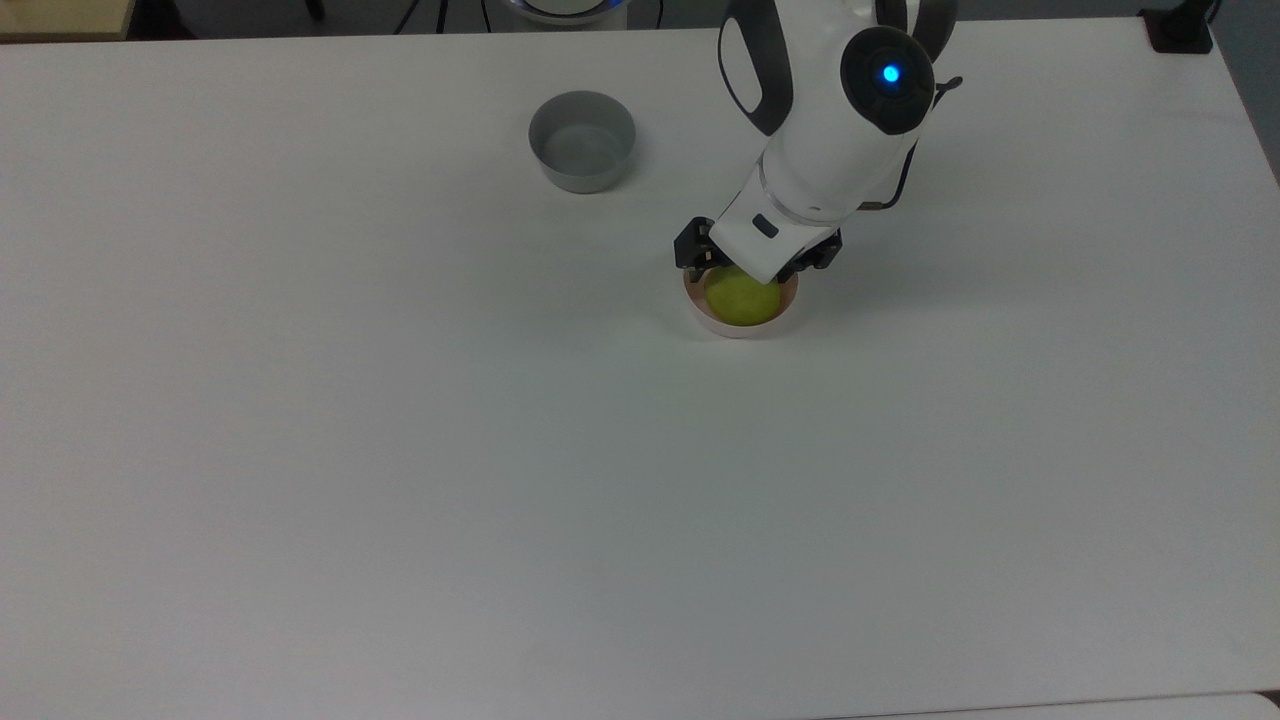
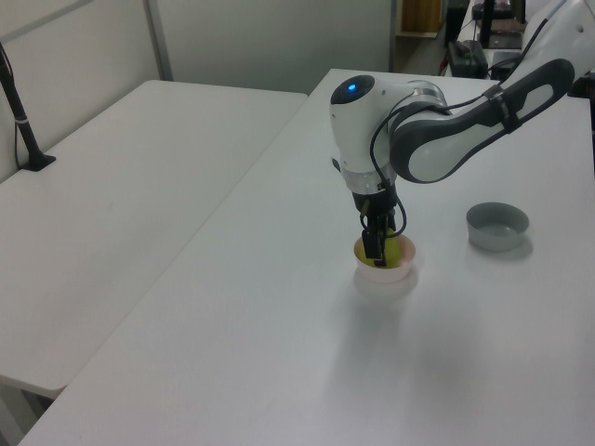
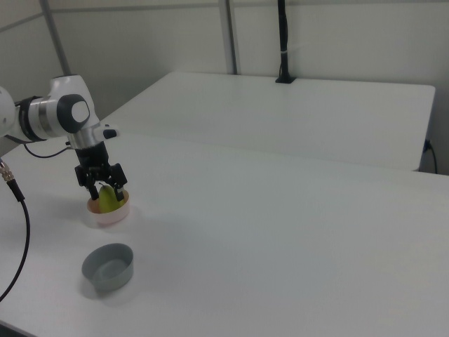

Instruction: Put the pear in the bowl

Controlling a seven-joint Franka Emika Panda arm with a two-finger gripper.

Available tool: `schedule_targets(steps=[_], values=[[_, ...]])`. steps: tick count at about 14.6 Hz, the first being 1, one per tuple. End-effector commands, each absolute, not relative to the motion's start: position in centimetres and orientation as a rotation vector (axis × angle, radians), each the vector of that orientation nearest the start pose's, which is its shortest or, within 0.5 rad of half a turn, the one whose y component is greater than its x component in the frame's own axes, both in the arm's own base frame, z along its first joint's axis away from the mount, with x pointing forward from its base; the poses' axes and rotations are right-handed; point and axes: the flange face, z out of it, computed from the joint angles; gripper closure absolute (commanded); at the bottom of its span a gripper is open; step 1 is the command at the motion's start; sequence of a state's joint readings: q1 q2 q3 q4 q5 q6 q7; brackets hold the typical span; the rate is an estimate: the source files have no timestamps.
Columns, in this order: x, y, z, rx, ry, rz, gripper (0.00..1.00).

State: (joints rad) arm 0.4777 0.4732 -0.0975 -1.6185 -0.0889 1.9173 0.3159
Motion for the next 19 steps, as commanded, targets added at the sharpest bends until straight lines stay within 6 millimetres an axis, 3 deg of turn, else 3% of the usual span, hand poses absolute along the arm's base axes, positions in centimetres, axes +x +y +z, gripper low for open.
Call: schedule_targets(steps=[1,5,6,9,10,13,15,19], values=[[60.8,23.7,38.5,-3.288,-0.189,0.129,0.00],[61.2,19.4,46.0,-3.236,-0.076,-0.033,0.00],[61.0,17.1,48.8,-3.227,-0.018,-0.062,0.00],[60.0,11.5,54.0,-3.212,0.062,-0.103,0.00],[59.6,7.7,56.0,-3.207,0.089,-0.114,0.00],[58.8,0.7,58.2,-3.202,0.180,-0.136,0.00],[57.9,-3.4,58.7,-3.184,0.135,-0.098,0.00],[57.2,-4.1,59.0,-3.154,0.123,-0.043,0.00]])
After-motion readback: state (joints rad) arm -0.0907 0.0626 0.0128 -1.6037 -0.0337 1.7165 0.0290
